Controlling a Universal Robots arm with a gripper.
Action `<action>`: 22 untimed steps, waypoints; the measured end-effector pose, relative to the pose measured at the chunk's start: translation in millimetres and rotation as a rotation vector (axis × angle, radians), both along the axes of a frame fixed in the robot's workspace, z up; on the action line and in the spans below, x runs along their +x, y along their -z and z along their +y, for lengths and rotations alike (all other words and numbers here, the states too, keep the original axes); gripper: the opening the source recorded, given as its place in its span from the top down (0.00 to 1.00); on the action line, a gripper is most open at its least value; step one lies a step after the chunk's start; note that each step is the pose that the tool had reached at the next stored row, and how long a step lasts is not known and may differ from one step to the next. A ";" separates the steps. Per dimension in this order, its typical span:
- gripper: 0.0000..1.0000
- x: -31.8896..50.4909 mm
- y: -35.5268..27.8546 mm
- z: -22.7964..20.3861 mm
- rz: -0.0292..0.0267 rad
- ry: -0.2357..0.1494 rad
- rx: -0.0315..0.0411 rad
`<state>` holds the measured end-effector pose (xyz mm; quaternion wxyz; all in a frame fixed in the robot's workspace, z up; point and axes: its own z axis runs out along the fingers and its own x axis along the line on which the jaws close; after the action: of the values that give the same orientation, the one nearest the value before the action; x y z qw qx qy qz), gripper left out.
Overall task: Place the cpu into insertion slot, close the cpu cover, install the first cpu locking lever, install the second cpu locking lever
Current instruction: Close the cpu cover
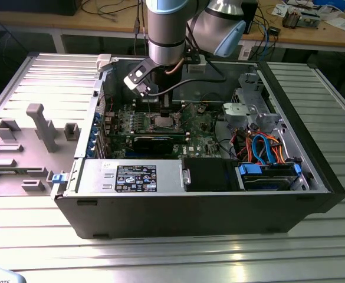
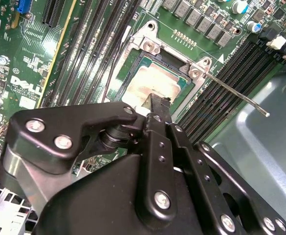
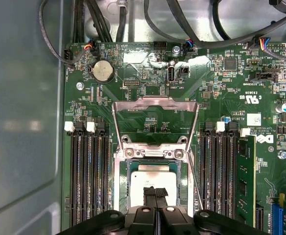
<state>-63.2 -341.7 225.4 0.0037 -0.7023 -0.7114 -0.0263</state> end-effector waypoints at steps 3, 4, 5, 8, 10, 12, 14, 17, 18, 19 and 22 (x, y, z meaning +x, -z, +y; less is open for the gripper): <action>0.89 0.0 0.0 0.0 0.0004 0.000 0.0000; 0.89 0.0 0.0 0.0 0.0005 0.000 0.0000; 0.89 0.0 0.0 0.0 0.0006 0.000 -0.0001; 0.89 0.0 0.0 0.0 0.0007 0.000 0.0000; 0.89 0.0 0.0 0.0 0.0008 0.000 0.0000; 0.89 0.0 0.0 0.0 0.0008 0.000 0.0000; 0.89 5.6 0.1 0.1 0.0132 0.000 -0.0027; 0.89 5.6 0.1 0.1 0.0136 0.000 -0.0027; 0.89 5.5 0.1 0.1 0.0137 0.000 -0.0026; 0.89 5.5 0.1 0.1 0.0137 0.000 -0.0026; 0.89 5.5 0.1 0.1 0.0138 0.000 -0.0027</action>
<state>-57.6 -341.6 225.3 0.0076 -0.7025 -0.7113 -0.0205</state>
